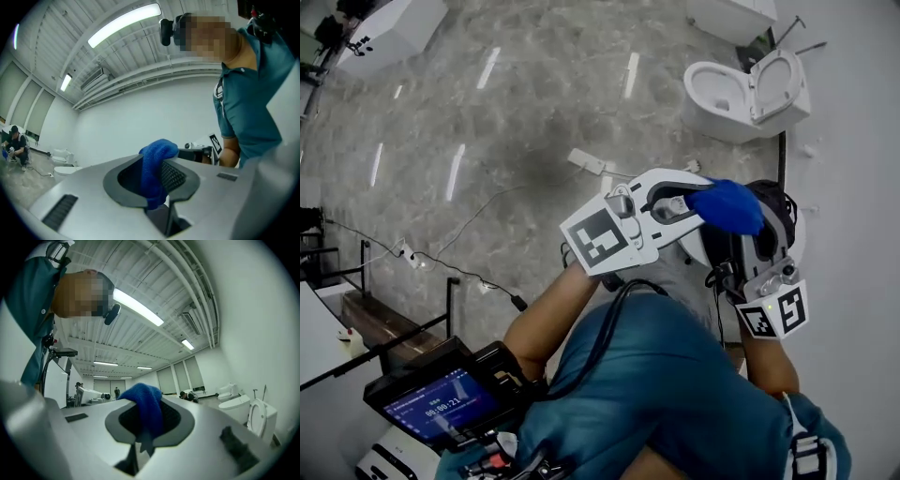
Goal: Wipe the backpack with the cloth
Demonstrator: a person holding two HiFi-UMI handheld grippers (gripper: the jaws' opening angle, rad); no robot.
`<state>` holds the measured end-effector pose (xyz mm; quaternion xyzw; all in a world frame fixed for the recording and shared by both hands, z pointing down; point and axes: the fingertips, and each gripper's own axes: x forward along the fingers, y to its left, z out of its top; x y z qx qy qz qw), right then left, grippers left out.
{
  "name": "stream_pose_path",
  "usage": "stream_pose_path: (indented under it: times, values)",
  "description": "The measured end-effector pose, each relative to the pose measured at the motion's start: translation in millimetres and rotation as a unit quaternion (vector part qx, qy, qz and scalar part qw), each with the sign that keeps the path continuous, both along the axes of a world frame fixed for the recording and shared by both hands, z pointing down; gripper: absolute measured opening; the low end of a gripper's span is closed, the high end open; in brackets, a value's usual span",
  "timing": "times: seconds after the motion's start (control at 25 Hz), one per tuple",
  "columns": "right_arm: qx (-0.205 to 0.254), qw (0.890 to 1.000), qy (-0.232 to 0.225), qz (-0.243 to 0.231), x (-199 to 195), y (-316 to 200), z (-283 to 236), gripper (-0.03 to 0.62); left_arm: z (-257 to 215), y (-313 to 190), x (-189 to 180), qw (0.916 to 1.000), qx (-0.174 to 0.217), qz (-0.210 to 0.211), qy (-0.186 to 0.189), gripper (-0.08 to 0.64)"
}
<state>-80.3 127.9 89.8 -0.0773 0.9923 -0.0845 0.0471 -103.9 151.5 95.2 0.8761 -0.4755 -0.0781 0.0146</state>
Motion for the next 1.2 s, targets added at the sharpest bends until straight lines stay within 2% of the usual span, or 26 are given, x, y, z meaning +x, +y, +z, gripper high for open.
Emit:
stream_pose_path:
  times: [0.08,0.28,0.4,0.48,0.56,0.64,0.76,0.84,1.04,1.2]
  values:
    - [-0.005,1.000,-0.001,0.027,-23,-9,1,0.031,0,-10,-23,0.9997,0.000,0.023,-0.005,0.075]
    - [-0.003,0.997,-0.019,0.079,-19,-19,10,0.031,8,-24,-22,0.9969,0.001,0.076,-0.023,0.075]
    - [-0.021,0.992,-0.026,0.119,-68,-60,31,0.031,26,-65,-71,0.9927,-0.011,0.115,-0.032,0.075]
    - [-0.036,0.988,-0.031,0.147,-105,-81,38,0.031,32,-87,-107,0.9888,-0.016,0.145,-0.030,0.075]
    - [-0.035,0.984,-0.031,0.169,-127,-84,37,0.031,31,-92,-129,0.9851,-0.023,0.170,-0.011,0.075]
    - [-0.031,0.981,-0.036,0.189,-130,-78,30,0.031,28,-87,-132,0.9809,-0.030,0.192,0.003,0.076]
    - [-0.031,0.970,-0.044,0.237,-121,-68,21,0.031,21,-80,-125,0.9699,-0.031,0.242,-0.001,0.077]
    - [-0.029,0.958,-0.043,0.283,-120,-65,10,0.031,13,-79,-126,0.9565,-0.034,0.290,-0.001,0.077]
    - [-0.001,0.917,-0.034,0.397,-133,-10,-12,0.031,-11,-31,-140,0.9108,-0.014,0.412,0.018,0.076]
    - [0.022,0.878,-0.018,0.479,-144,61,-10,0.031,-11,37,-152,0.8627,-0.002,0.505,0.023,0.077]
